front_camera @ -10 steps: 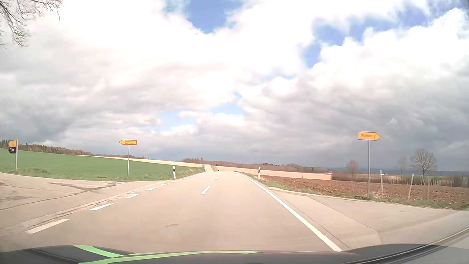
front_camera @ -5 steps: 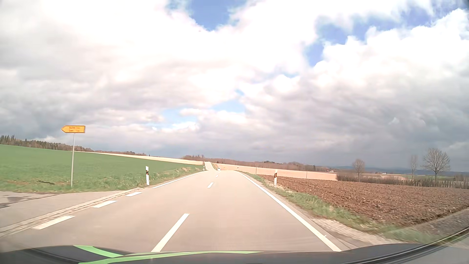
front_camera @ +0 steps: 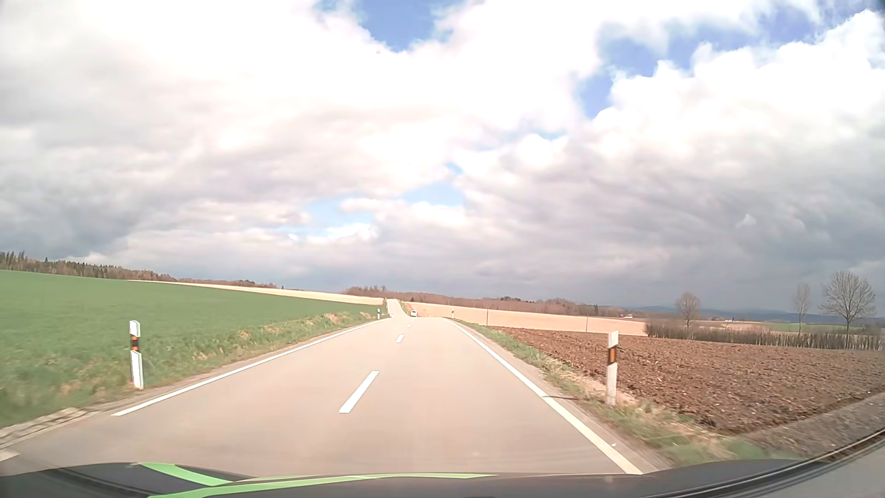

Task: Follow the waypoints while adhering to traffic rules and regulations

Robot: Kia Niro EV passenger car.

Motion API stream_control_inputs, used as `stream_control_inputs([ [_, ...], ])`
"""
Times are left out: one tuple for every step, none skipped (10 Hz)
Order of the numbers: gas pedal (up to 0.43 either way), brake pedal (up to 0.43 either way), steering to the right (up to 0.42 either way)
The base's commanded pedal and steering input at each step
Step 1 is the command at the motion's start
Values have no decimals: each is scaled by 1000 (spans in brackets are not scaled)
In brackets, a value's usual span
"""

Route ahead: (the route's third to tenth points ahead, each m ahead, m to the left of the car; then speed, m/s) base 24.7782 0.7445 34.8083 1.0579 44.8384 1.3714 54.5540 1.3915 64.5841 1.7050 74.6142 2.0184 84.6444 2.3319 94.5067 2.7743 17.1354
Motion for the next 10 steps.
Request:
stream_control_inputs([
  [150, 0, -2],
  [150, 0, -2],
  [150, 0, -2],
  [150, 0, -2],
  [150, 0, -2],
  [150, 0, -2],
  [150, 0, -2],
  [150, 0, -2],
  [150, 0, -2],
  [150, 0, -2],
])
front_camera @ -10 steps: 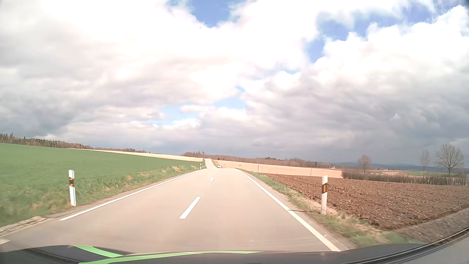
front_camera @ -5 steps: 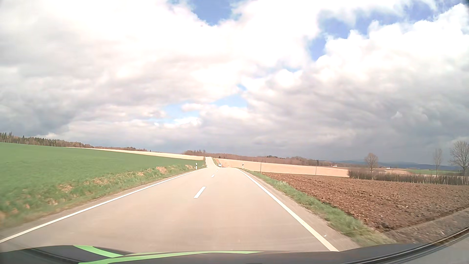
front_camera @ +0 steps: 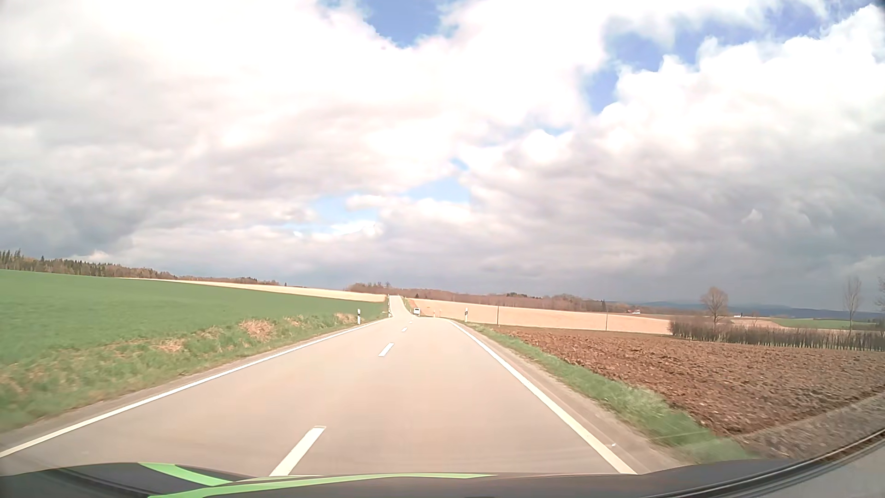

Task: Follow the waypoints while adhering to traffic rules and regulations

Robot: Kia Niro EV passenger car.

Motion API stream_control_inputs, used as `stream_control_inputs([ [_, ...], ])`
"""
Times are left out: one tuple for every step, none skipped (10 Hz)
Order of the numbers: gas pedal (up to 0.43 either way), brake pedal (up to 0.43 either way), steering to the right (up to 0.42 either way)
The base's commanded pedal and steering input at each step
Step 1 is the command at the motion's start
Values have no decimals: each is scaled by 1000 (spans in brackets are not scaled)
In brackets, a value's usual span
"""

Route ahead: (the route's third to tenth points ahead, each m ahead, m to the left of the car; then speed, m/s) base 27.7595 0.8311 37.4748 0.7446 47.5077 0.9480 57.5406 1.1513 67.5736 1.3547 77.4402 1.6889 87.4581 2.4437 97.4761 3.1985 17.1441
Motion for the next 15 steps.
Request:
stream_control_inputs([
  [150, 0, -2],
  [150, 0, -2],
  [150, 0, -3],
  [150, 0, -6],
  [150, 0, -6],
  [150, 0, -6],
  [150, 0, -5],
  [138, 0, -5],
  [138, 0, -5],
  [130, 0, -5],
  [118, 0, -5],
  [118, 0, -5],
  [110, 0, -5],
  [98, 0, -4],
  [98, 0, -4],
])
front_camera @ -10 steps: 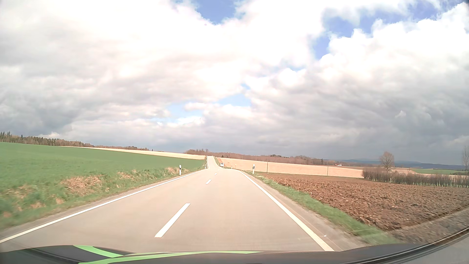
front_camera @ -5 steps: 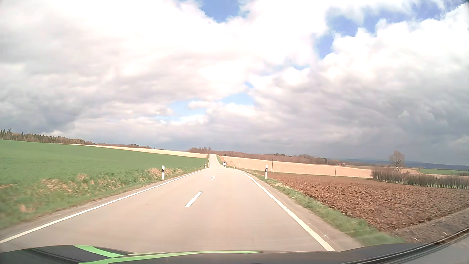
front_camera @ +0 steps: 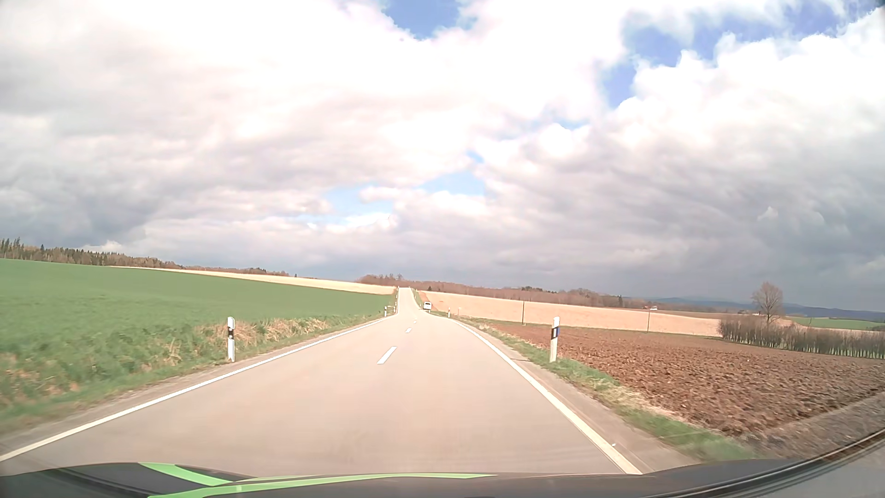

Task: Follow the waypoints while adhering to traffic rules and regulations

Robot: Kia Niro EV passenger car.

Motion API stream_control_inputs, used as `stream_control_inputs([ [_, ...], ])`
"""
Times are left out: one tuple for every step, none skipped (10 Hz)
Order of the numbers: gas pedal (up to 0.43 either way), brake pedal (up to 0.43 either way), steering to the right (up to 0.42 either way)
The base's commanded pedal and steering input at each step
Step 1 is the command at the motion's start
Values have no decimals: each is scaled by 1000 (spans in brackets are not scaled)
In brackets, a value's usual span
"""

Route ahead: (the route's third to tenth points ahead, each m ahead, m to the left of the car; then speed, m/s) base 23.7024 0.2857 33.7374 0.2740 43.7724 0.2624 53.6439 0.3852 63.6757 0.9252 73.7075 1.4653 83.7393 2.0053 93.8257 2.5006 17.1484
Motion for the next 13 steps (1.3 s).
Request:
stream_control_inputs([
  [98, 0, -4],
  [87, 0, -3],
  [87, 0, -2],
  [79, 0, -1],
  [79, 0, -1],
  [67, 0, -1],
  [59, 0, -1],
  [28, 0, 0],
  [0, 0, 0],
  [0, 0, 0],
  [0, 0, 0],
  [0, 0, 0],
  [0, 0, 0],
])
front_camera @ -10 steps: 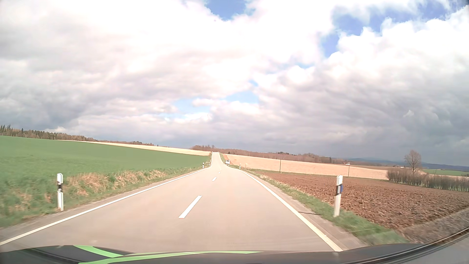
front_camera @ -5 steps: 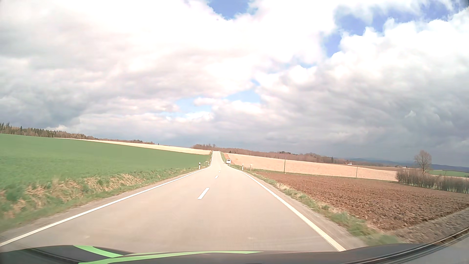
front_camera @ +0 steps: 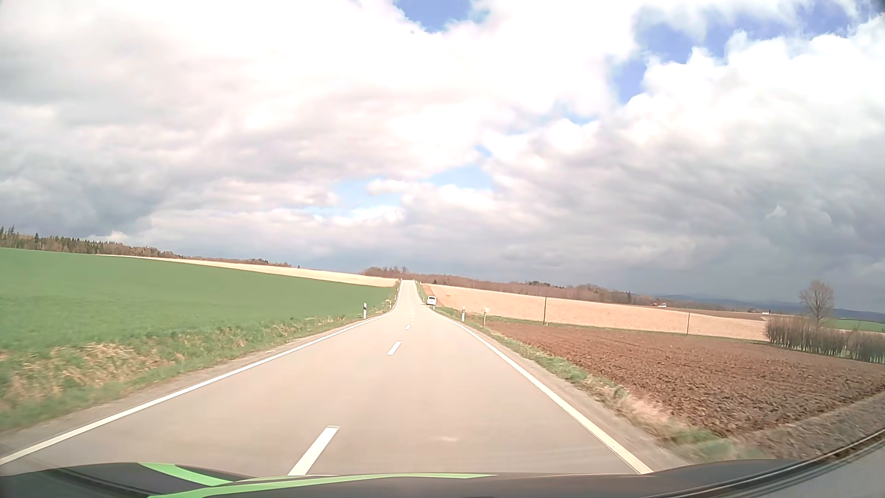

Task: Follow the waypoints while adhering to traffic rules and regulations

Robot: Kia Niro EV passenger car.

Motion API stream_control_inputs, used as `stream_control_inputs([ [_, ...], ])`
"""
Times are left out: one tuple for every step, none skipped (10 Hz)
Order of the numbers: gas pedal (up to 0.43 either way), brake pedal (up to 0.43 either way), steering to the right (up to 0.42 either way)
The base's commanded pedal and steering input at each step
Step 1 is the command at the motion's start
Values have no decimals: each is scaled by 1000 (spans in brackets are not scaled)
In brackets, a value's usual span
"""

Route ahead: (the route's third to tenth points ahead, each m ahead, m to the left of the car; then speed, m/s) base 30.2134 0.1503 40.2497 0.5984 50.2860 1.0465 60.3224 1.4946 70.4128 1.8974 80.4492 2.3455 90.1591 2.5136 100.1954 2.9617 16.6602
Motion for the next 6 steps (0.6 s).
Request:
stream_control_inputs([
  [0, 0, 0],
  [0, 0, 0],
  [0, 0, 0],
  [0, 0, 0],
  [0, 0, 0],
  [0, 0, 0],
])
